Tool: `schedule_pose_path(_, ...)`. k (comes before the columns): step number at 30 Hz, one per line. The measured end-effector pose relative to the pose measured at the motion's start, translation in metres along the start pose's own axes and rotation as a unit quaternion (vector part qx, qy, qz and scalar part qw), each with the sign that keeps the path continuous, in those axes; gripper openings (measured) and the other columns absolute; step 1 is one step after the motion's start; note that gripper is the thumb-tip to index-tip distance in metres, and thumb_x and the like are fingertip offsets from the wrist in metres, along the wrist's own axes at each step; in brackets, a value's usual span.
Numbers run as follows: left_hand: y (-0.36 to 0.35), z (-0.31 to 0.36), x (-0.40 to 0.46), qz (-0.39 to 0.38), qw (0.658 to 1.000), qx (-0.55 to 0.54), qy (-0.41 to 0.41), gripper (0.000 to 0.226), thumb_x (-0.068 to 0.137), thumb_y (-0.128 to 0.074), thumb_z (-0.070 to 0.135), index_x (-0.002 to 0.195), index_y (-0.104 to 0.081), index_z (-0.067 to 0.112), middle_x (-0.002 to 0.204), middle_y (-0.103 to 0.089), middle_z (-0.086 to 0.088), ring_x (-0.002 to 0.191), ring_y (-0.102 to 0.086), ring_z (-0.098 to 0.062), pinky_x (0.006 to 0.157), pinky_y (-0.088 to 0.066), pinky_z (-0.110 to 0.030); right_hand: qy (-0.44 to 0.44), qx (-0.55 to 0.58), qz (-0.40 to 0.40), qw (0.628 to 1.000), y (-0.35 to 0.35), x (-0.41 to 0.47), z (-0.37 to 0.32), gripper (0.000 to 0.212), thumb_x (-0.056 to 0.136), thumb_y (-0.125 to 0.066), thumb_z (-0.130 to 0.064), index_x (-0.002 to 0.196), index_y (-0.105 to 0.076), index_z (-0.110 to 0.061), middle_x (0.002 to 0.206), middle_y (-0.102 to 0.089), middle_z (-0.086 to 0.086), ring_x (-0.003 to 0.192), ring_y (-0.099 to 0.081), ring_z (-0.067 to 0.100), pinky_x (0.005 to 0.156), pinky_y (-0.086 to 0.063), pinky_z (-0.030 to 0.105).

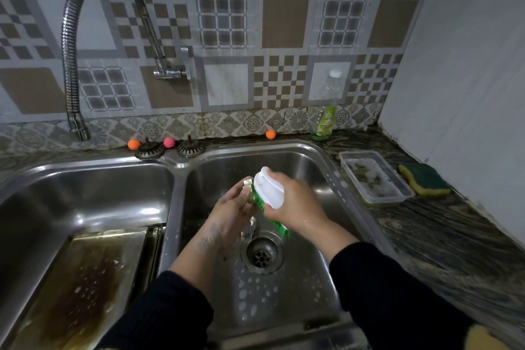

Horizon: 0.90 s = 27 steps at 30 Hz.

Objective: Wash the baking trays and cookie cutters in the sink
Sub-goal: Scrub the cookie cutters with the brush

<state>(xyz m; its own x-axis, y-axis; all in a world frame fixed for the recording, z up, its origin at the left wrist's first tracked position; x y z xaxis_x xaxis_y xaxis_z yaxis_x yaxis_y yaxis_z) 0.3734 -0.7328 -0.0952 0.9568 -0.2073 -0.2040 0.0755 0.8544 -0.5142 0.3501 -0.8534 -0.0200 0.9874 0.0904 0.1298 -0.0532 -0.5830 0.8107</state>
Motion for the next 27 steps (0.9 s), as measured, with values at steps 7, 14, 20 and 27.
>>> schedule_pose_path(7,0.005,0.011,0.001,0.006,0.999,0.036,-0.021,0.025,0.099,-0.046,0.009,0.118,-0.061,0.014,0.095,-0.071,-0.01,0.081,-0.066,-0.017,0.075,-0.053,-0.027,0.001,0.006,0.011,1.0,0.002,0.008,-0.011,0.076,0.075,-0.072,-0.026,0.144,-0.039,-0.032,0.131,-0.06,-0.001,0.116,-0.056,0.02,0.086,-0.044,0.022)
schedule_pose_path(14,0.077,0.054,-0.016,0.152,0.921,0.346,-0.092,0.05,0.089,-0.067,0.021,0.135,-0.049,0.012,0.111,-0.065,-0.009,0.098,-0.062,-0.018,0.092,-0.049,-0.032,0.03,-0.054,-0.05,0.997,-0.034,0.016,-0.036,0.079,0.074,-0.071,-0.023,0.145,-0.037,-0.032,0.131,-0.06,0.0,0.116,-0.057,0.022,0.089,-0.049,0.03)
schedule_pose_path(20,0.131,0.102,-0.039,0.252,0.8,0.521,-0.161,0.046,0.078,-0.076,0.02,0.121,-0.062,0.01,0.1,-0.068,-0.002,0.083,-0.061,-0.011,0.075,-0.046,-0.022,-0.012,-0.071,-0.046,0.996,-0.04,0.02,-0.018,0.082,0.074,-0.072,-0.026,0.145,-0.034,-0.035,0.134,-0.058,-0.001,0.117,-0.056,0.023,0.089,-0.05,0.032)
schedule_pose_path(27,0.276,0.077,-0.09,0.318,0.746,0.585,-0.009,0.048,0.079,-0.073,0.022,0.124,-0.058,0.015,0.118,-0.064,-0.008,0.103,-0.063,-0.026,0.089,-0.051,-0.035,-0.036,-0.071,-0.053,0.995,-0.064,0.011,-0.015,0.08,0.074,-0.074,-0.027,0.144,-0.038,-0.034,0.133,-0.059,0.0,0.116,-0.056,0.02,0.088,-0.043,0.024)
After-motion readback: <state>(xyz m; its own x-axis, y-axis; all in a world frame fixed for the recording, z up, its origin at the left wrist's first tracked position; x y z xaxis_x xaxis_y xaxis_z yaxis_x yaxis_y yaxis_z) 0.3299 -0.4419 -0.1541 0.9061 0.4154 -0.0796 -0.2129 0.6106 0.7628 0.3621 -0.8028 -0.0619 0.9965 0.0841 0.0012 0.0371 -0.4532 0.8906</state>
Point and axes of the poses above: each hand's wrist, its own x-axis towards the middle knuckle, its own y-axis out of the back of the hand, z = x × y, the point moved 9 cm from there along x, towards the middle knuckle
